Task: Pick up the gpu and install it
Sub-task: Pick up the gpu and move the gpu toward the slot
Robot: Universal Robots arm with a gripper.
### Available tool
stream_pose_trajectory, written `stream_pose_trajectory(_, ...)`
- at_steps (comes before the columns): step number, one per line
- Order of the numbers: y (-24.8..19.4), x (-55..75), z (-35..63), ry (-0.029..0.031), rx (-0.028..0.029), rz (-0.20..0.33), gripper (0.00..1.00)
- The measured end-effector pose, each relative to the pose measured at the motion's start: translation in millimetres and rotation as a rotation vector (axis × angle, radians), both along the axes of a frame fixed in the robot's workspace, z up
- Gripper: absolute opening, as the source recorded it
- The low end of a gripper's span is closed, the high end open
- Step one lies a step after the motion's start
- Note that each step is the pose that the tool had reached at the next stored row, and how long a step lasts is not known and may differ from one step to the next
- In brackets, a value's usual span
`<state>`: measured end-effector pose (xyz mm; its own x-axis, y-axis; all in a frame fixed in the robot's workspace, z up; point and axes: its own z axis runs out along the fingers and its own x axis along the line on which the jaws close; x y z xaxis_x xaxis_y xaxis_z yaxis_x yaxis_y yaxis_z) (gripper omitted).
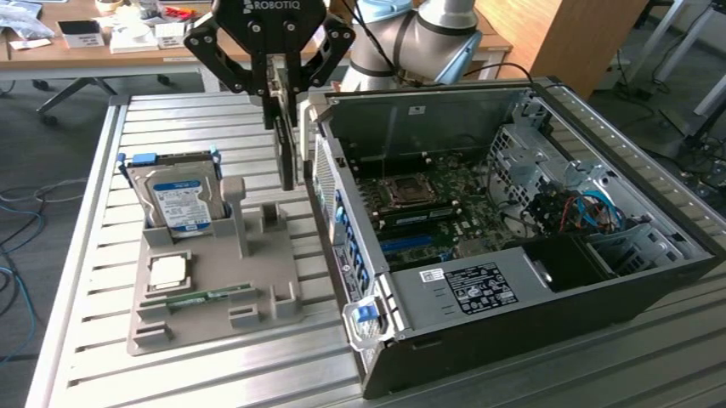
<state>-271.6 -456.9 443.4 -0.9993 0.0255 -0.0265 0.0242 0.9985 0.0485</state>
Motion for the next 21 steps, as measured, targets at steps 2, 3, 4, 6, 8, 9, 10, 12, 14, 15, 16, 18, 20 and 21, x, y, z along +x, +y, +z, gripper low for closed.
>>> stream_pose_trajectory(2,0.0,3.4,0.0,0.0001,-0.0001,0.000,0.27)
stream_pose_trajectory(3,0.0,5.1,0.0,0.0001,0.0000,0.000,0.27)
stream_pose_trajectory(4,0.0,6.7,0.1,0.0000,-0.0001,0.000,0.27)
stream_pose_trajectory(6,0.0,10.1,0.0,0.0000,-0.0001,0.000,0.27)
stream_pose_trajectory(8,0.0,13.3,0.0,0.0000,0.0000,0.000,0.27)
stream_pose_trajectory(9,0.0,14.9,0.0,0.0000,-0.0001,0.000,0.27)
stream_pose_trajectory(10,0.0,16.5,0.0,0.0001,0.0000,0.000,0.27)
stream_pose_trajectory(12,0.0,19.5,0.1,0.0001,-0.0001,0.000,0.27)
stream_pose_trajectory(14,0.0,22.0,0.0,0.0000,0.0000,0.000,0.27)
stream_pose_trajectory(15,0.0,23.2,0.0,0.0000,-0.0001,0.000,0.27)
stream_pose_trajectory(16,0.1,25.5,0.0,0.0001,-0.0001,0.000,0.27)
stream_pose_trajectory(18,0.1,28.9,0.1,0.0001,-0.0001,0.000,0.27)
stream_pose_trajectory(20,0.0,30.9,0.0,0.0000,0.0000,0.000,0.27)
stream_pose_trajectory(21,0.0,31.5,0.1,0.0001,-0.0001,0.000,0.27)
